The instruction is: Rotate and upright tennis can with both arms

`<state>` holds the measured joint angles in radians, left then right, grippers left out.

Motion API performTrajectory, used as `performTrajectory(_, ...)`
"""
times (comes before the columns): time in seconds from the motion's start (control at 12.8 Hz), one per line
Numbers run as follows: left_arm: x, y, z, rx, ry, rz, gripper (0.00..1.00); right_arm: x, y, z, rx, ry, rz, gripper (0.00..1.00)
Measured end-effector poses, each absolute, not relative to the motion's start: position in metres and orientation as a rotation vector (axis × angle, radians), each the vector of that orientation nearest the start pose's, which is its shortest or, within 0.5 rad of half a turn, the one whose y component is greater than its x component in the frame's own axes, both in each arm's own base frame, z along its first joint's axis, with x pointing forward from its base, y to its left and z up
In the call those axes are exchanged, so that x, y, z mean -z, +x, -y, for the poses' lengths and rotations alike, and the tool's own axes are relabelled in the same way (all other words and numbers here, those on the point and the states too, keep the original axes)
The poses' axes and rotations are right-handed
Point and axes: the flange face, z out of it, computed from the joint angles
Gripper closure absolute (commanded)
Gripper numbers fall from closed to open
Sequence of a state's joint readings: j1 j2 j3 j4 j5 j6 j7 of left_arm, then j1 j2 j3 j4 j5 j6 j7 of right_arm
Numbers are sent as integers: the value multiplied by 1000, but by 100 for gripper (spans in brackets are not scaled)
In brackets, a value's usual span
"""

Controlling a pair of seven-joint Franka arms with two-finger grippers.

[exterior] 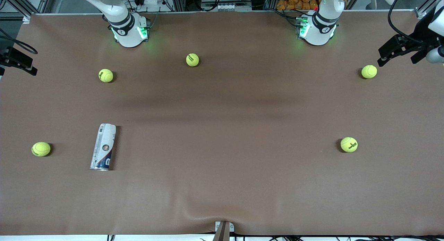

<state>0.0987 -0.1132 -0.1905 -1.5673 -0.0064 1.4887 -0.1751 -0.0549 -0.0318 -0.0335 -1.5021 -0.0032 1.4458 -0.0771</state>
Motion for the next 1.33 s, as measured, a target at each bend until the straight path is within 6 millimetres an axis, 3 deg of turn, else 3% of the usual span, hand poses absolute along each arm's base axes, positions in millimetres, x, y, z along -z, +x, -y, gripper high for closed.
performTrajectory(0.7,-676,509,54,47,-3128,131,0,-656,530,51,-63,-3139,-84,0)
performTrajectory(0.86,-674,511,54,40,-3129,131,0,-630,539,52,-85,-3138,-85,0)
performTrajectory(1.33,-672,512,54,36,-3129,129,0,-524,577,51,-244,-3126,-75,0)
